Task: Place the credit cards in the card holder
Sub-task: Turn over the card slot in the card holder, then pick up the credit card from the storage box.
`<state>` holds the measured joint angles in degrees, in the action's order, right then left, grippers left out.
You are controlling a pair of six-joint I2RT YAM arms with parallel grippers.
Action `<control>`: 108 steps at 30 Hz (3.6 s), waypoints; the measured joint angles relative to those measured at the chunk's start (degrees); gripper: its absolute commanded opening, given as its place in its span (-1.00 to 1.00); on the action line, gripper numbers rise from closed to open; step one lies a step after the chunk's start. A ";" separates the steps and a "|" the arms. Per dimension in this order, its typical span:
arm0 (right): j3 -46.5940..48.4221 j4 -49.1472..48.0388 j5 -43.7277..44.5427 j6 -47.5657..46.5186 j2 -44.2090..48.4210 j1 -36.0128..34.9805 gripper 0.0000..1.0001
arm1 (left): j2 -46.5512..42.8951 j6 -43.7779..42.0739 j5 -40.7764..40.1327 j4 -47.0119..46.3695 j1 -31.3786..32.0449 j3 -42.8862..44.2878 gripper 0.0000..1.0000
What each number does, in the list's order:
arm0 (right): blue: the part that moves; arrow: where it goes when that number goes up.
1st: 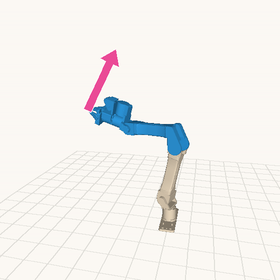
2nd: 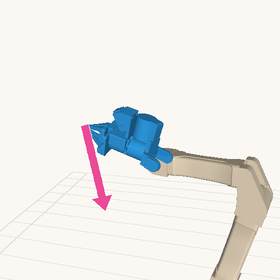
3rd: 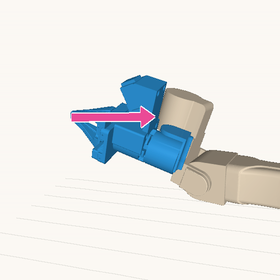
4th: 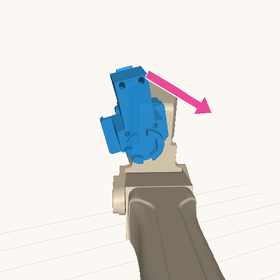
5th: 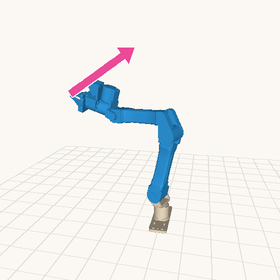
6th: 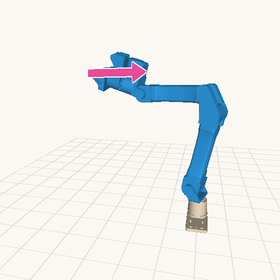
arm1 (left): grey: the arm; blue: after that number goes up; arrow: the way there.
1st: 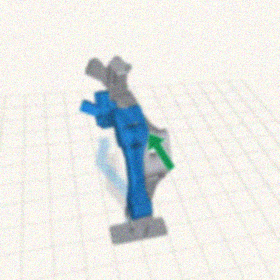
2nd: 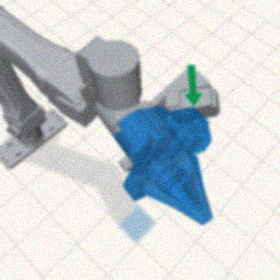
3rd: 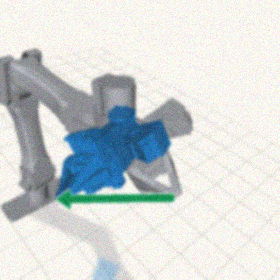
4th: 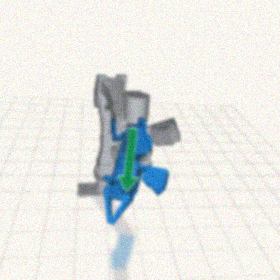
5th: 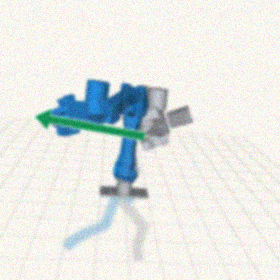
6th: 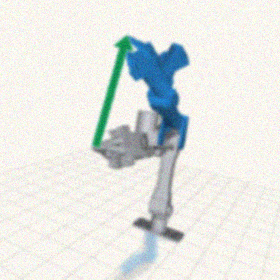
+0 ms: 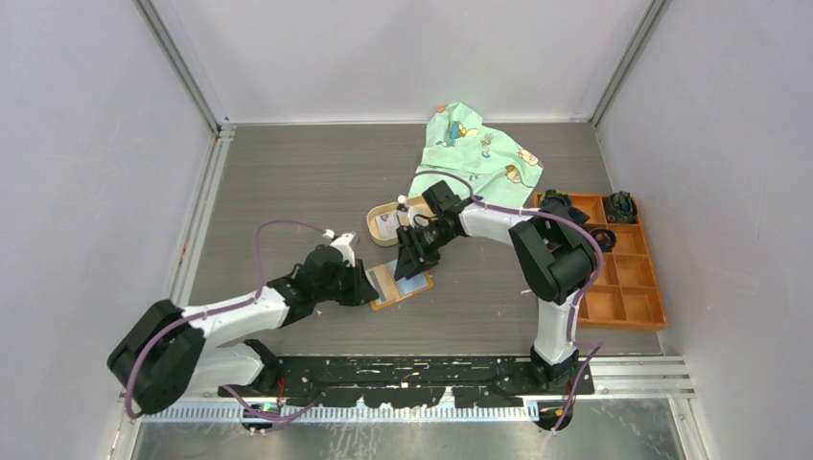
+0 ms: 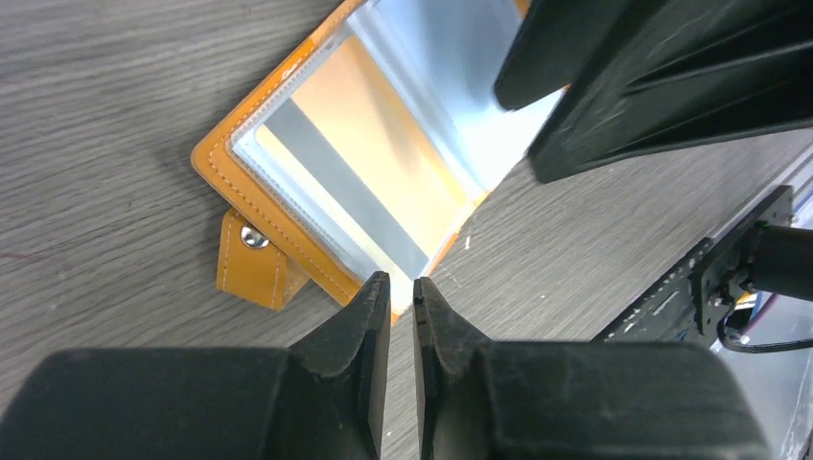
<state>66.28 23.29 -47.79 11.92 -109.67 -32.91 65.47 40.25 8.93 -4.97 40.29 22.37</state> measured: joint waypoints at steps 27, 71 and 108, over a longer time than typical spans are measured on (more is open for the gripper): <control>27.47 2.89 13.97 -2.91 -12.41 5.70 0.15 | 22.71 1.33 14.95 -8.28 -20.92 17.11 -0.10; 17.92 -25.83 -3.72 29.20 -16.74 8.02 -0.24 | 32.54 -0.31 15.23 0.57 -21.31 28.26 -0.79; 23.54 -4.11 4.52 14.71 -18.73 5.27 -0.92 | 30.99 -0.76 15.04 3.10 -19.56 29.05 -0.51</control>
<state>89.82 19.18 -43.27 26.63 -128.40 -27.64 96.47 39.48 23.97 -1.87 20.73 51.42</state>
